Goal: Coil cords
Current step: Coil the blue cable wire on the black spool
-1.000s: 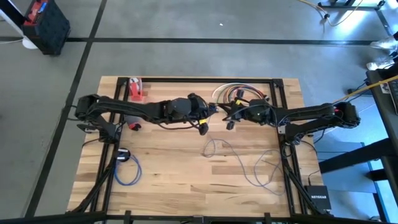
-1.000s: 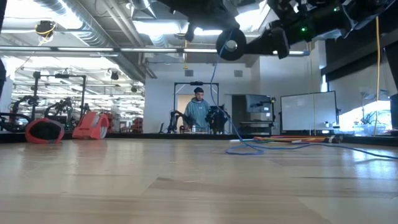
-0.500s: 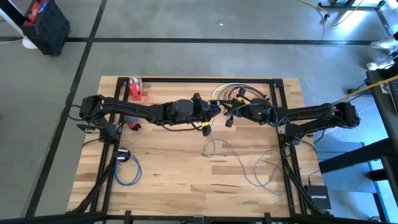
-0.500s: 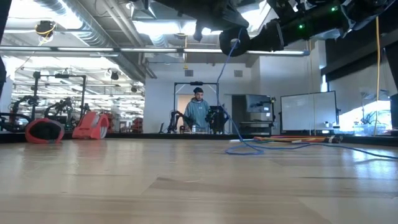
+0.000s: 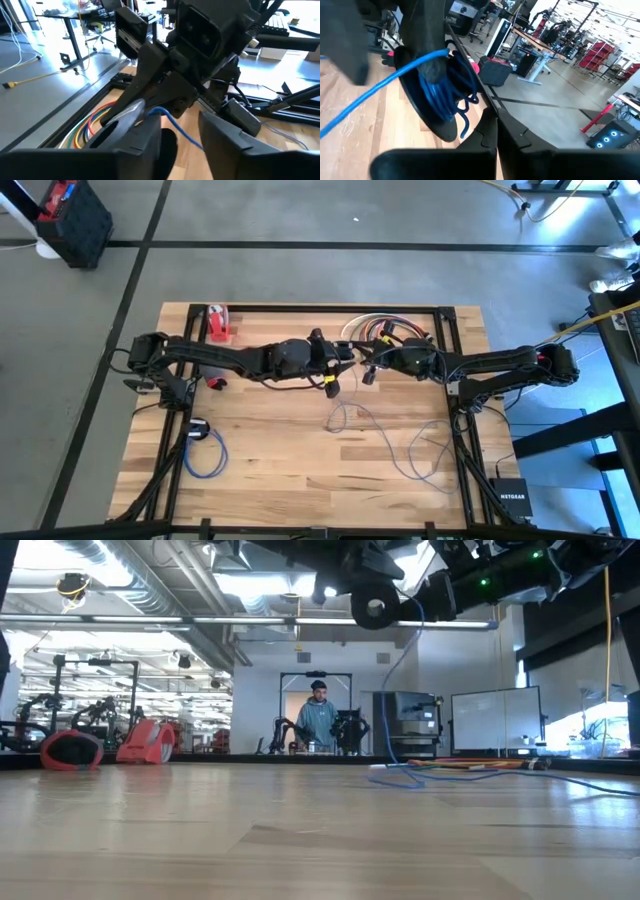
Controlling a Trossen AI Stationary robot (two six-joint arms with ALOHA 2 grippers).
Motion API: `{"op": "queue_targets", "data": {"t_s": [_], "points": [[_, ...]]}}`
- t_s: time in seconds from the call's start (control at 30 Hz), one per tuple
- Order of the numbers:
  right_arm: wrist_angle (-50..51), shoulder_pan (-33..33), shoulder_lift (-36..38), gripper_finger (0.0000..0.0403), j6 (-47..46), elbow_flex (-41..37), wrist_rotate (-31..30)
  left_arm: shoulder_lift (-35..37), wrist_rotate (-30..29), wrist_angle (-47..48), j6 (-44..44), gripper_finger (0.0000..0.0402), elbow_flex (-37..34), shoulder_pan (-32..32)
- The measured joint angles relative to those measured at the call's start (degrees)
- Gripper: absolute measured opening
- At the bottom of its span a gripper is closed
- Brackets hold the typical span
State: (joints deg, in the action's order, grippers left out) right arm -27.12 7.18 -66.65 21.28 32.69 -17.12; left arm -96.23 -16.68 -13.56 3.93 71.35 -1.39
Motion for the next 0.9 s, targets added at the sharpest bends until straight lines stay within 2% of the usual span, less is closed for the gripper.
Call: {"op": "queue_targets", "data": {"t_s": [0.13,0.23,0.43,0.57,0.63,0.9], "points": [[-0.17,-0.02,0.00,0.0000,-0.02,0.00,0.28,0.00,-0.25,-2.79,-2.02,0.0151,-0.02,1.46],[-0.22,-0.07,0.00,0.0000,-0.02,0.01,0.29,0.02,-0.27,-1.48,-4.47,0.0156,0.72,2.54],[-0.17,-0.07,0.02,0.0000,-0.02,0.02,0.28,0.11,-0.73,5.26,-7.27,0.0152,2.58,3.97],[-0.09,-0.06,0.01,0.0000,-0.02,0.02,0.28,0.11,-6.76,7.83,-10.78,0.0145,2.58,4.40],[-0.02,-0.06,0.02,0.0000,-0.02,0.02,0.24,0.11,-7.41,8.81,-11.80,0.0144,2.58,4.04],[-0.03,-0.02,0.02,0.0000,-0.01,0.02,0.30,0.08,-7.70,6.56,-10.57,0.0143,2.56,5.39]]}}
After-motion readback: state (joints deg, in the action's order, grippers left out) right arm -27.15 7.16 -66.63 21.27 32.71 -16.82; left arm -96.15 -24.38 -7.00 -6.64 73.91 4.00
